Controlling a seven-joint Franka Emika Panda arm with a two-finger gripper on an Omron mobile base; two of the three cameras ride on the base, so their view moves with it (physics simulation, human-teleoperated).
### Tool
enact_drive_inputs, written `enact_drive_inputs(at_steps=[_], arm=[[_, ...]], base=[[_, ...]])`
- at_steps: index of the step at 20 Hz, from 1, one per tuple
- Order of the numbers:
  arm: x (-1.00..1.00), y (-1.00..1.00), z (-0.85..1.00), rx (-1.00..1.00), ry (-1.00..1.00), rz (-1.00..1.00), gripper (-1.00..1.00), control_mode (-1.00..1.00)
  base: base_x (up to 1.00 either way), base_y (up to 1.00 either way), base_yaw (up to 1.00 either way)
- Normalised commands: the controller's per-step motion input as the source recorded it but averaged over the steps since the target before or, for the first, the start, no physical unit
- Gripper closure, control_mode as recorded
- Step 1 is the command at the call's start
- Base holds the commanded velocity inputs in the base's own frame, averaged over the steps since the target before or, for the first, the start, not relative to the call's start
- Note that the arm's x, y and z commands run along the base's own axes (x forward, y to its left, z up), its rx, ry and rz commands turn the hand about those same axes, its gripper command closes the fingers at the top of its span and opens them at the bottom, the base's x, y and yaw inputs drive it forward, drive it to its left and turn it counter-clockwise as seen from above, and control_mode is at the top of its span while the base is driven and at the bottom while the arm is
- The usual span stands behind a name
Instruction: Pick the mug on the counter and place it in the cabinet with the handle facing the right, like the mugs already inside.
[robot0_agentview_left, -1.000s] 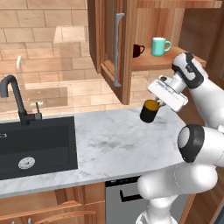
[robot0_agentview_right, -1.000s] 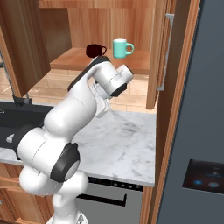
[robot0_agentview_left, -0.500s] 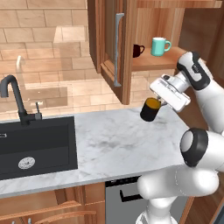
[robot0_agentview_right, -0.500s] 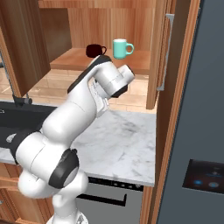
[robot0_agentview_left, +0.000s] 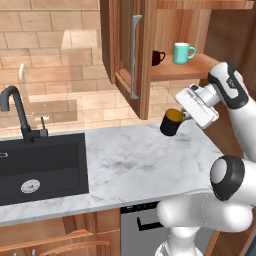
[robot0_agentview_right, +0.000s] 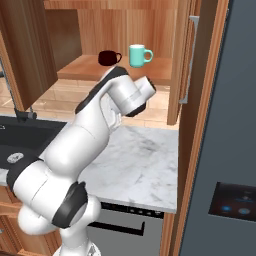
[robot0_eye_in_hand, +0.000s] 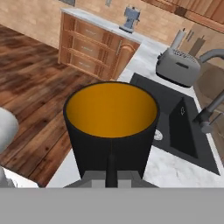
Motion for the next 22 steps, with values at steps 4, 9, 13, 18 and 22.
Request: enact_drive_inputs(at_steps=[4, 9, 13, 18, 22], arm=[[0.00, 0.03, 0.07, 0.02, 0.00, -0.17, 1.00, -1.00], [0.05, 0.16, 0.05, 0.00, 0.00, -0.15, 1.00, -1.00], [0.10, 0.19, 0.18, 0.00, 0.00, -0.08, 1.00, -1.00], [0.07, 0.09, 0.27, 0.00, 0.07, -0.01, 1.00, -1.00], [0.07, 0.02, 0.28, 0.00, 0.08, 0.00, 1.00, -1.00]], base=[[0.00, 0.00, 0.00], [0.00, 0.00, 0.00], [0.00, 0.00, 0.00], [0.00, 0.00, 0.00], [0.00, 0.00, 0.00]])
